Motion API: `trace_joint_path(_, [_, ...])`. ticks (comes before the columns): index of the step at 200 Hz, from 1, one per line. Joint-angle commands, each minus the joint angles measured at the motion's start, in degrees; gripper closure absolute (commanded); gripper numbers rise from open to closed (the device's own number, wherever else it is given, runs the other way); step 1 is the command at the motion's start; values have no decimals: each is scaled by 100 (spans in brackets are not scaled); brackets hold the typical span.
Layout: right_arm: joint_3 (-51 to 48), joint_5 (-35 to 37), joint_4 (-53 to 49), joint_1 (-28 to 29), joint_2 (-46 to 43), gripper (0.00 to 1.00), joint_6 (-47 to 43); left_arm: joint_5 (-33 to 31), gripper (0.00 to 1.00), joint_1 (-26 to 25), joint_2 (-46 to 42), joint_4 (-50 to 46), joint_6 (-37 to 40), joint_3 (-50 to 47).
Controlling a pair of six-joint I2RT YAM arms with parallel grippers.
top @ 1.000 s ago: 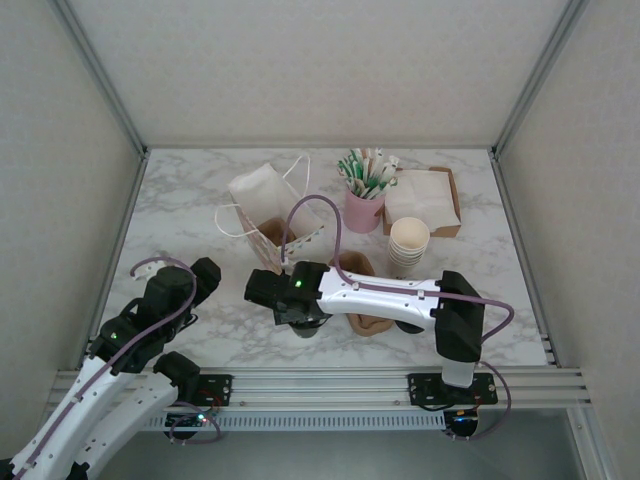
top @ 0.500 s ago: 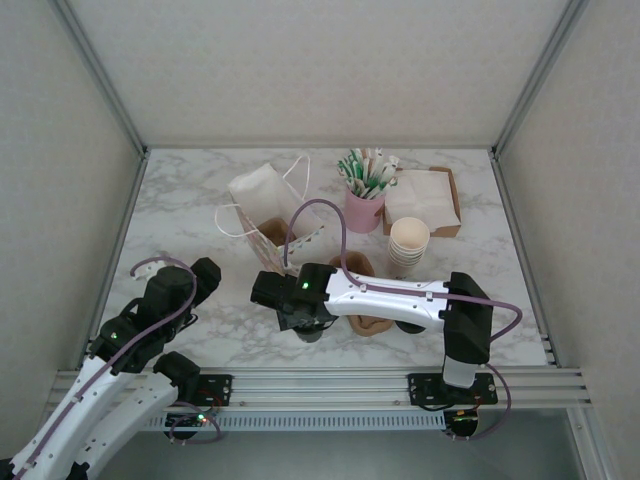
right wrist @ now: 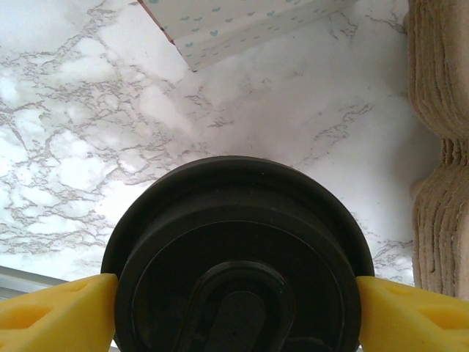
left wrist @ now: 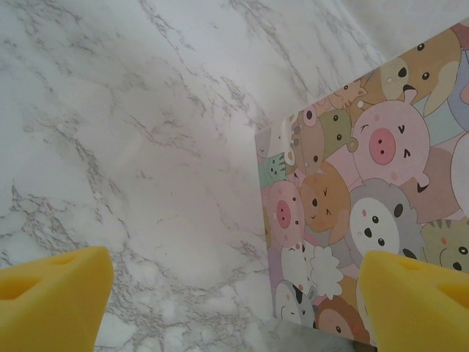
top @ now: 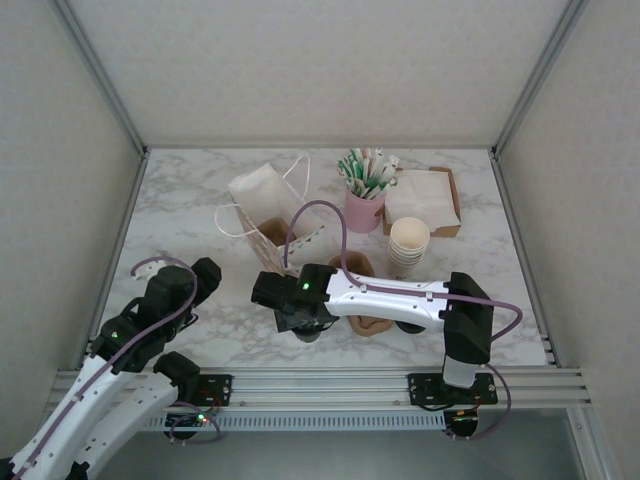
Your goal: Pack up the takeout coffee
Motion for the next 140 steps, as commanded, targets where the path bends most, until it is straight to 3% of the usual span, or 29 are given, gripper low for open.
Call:
trace_joint_path(1, [-52, 82, -35, -21, -97, 16, 23, -40, 13, -22, 25, -160, -43, -13])
trace_joint_path(66, [-76, 107, 21, -45, -114, 13, 101, -32, 13, -22, 25, -172, -64, 8])
trace_joint_path(140, [12, 244, -92, -72, 43, 17, 147, -32, 13, -22, 69, -125, -55, 13])
